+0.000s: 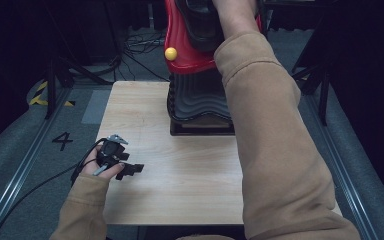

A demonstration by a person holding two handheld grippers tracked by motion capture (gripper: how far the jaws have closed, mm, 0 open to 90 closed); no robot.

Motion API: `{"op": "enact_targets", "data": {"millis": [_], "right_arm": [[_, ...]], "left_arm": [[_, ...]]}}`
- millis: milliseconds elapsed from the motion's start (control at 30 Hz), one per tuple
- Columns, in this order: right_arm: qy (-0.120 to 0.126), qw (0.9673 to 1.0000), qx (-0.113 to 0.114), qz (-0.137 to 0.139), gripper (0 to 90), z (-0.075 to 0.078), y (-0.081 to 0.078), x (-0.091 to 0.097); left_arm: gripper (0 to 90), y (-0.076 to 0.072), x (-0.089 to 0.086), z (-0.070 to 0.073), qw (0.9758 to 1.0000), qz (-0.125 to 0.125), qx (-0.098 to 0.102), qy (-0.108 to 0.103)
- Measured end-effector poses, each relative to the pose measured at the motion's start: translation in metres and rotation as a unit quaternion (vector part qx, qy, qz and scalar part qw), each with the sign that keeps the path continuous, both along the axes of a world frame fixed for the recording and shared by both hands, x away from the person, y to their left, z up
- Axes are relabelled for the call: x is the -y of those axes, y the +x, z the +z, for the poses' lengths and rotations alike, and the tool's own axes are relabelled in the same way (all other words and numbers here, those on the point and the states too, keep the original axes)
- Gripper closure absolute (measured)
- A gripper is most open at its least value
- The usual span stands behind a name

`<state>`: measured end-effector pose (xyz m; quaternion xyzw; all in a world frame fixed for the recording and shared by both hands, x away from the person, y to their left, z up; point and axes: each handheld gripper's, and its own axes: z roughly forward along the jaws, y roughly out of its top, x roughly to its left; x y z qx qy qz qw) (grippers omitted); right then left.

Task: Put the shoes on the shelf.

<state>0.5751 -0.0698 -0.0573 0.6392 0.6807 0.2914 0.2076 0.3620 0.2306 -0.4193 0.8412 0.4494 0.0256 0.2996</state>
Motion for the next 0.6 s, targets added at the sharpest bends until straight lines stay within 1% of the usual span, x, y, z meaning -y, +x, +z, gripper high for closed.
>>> {"op": "enact_targets", "data": {"millis": [133,200,233,300,367,400,433,467,533,567,600], "right_arm": [[-0.006,1.0,0.0,-0.005,79.5,-0.005,0.001,-0.002],[-0.009,0.9999,0.001,-0.004,78.1,-0.008,0.001,-0.002],[-0.006,1.0,-0.004,-0.003,77.2,-0.01,0.001,-0.003],[-0.008,0.9997,-0.021,-0.003,76.7,-0.017,0.002,-0.004],[-0.003,0.9994,-0.033,-0.003,75.9,-0.022,0.003,-0.005],[0.002,0.9995,-0.033,0.0,75.4,-0.024,0.004,-0.004],[0.006,0.9994,-0.033,0.003,74.1,-0.024,0.003,-0.005],[0.004,0.9993,-0.036,0.003,72.4,-0.023,0.002,-0.004],[0.014,0.9988,-0.046,0.008,68.6,-0.023,0.002,-0.002],[0.017,0.9985,-0.051,0.01,67.4,-0.022,0.001,0.0],[0.017,0.9983,-0.054,0.011,66.3,-0.022,0.0,0.0]], "left_arm": [[25.2,0.0,0.0,0.0,1.0,0.003,0.002,0.001],[25.2,0.0,0.0,-0.001,1.0,0.004,-0.001,-0.003],[25.3,0.0,0.0,0.0,1.0,0.003,0.002,0.001],[25.2,0.0,0.001,0.0,1.0,0.001,0.002,0.001],[25.2,0.0,0.002,0.001,1.0,0.0,0.0,-0.002],[25.1,0.0,0.002,0.001,1.0,0.001,0.0,-0.003],[25.1,0.0,0.002,0.001,1.0,0.002,0.0,-0.002],[25.1,0.0,0.003,0.0,1.0,0.002,0.0,-0.001],[25.1,0.001,0.003,0.0,1.0,0.0,-0.002,0.0],[25.1,0.001,0.003,0.0,1.0,-0.002,0.0,0.004],[25.1,0.001,0.004,0.0,1.0,0.0,0.001,0.006]]}}
